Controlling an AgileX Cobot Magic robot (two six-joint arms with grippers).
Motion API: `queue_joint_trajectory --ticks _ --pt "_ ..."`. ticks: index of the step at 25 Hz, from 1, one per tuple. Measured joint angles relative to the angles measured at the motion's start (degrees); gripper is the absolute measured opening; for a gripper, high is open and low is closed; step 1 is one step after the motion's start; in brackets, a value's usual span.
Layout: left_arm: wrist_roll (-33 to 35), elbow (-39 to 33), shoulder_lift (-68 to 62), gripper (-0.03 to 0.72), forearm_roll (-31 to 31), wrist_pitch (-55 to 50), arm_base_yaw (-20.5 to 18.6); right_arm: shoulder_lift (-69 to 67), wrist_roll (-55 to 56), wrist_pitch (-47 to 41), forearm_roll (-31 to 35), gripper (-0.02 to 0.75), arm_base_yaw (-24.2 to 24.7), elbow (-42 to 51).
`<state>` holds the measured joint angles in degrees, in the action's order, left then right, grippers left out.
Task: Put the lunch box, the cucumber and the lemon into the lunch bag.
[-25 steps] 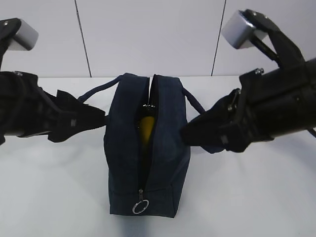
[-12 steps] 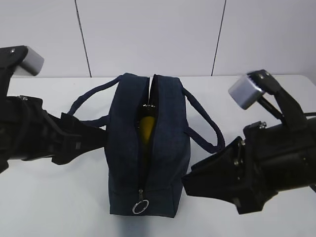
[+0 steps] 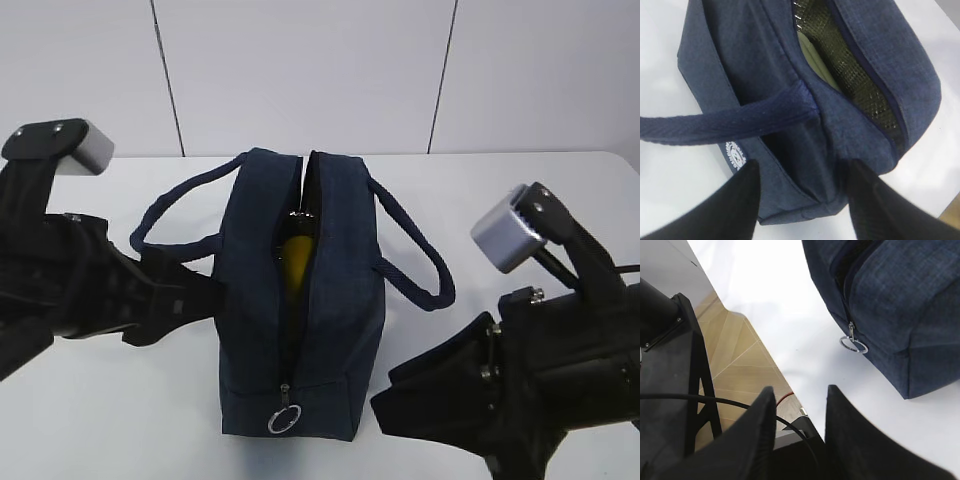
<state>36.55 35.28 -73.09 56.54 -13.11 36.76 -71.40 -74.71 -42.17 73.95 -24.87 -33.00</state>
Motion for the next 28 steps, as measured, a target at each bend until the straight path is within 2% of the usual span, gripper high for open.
queue_joint_trajectory --ticks 7,15,17,21,22,24,28 --pt "1.4 0.0 -1.3 0.403 2.4 -0.4 0.0 -1.4 -2.5 -0.1 1.1 0.241 0.0 0.1" --pt "10.6 0.0 -4.8 0.382 11.9 -1.1 0.1 -6.6 -9.3 -1.9 8.5 0.241 0.0 0.1" --pt "11.2 0.0 -4.8 0.32 12.7 -1.1 0.1 -7.3 -10.1 -2.1 8.9 0.241 0.0 0.1" --pt "11.5 0.0 -5.0 0.078 13.0 -1.3 0.1 -7.6 -13.5 -2.5 9.1 0.241 0.0 0.1" --pt "11.6 0.0 -5.0 0.043 13.0 -1.3 0.1 -7.7 -14.5 -2.8 9.3 0.241 0.0 0.1" --pt "11.6 0.0 -5.2 0.017 13.0 -1.2 0.1 -7.9 -16.1 -2.9 9.3 0.241 0.0 0.1" --pt "11.6 0.0 -5.2 0.01 13.0 -1.2 0.1 -7.9 -19.8 -2.9 9.5 0.241 0.0 0.1"
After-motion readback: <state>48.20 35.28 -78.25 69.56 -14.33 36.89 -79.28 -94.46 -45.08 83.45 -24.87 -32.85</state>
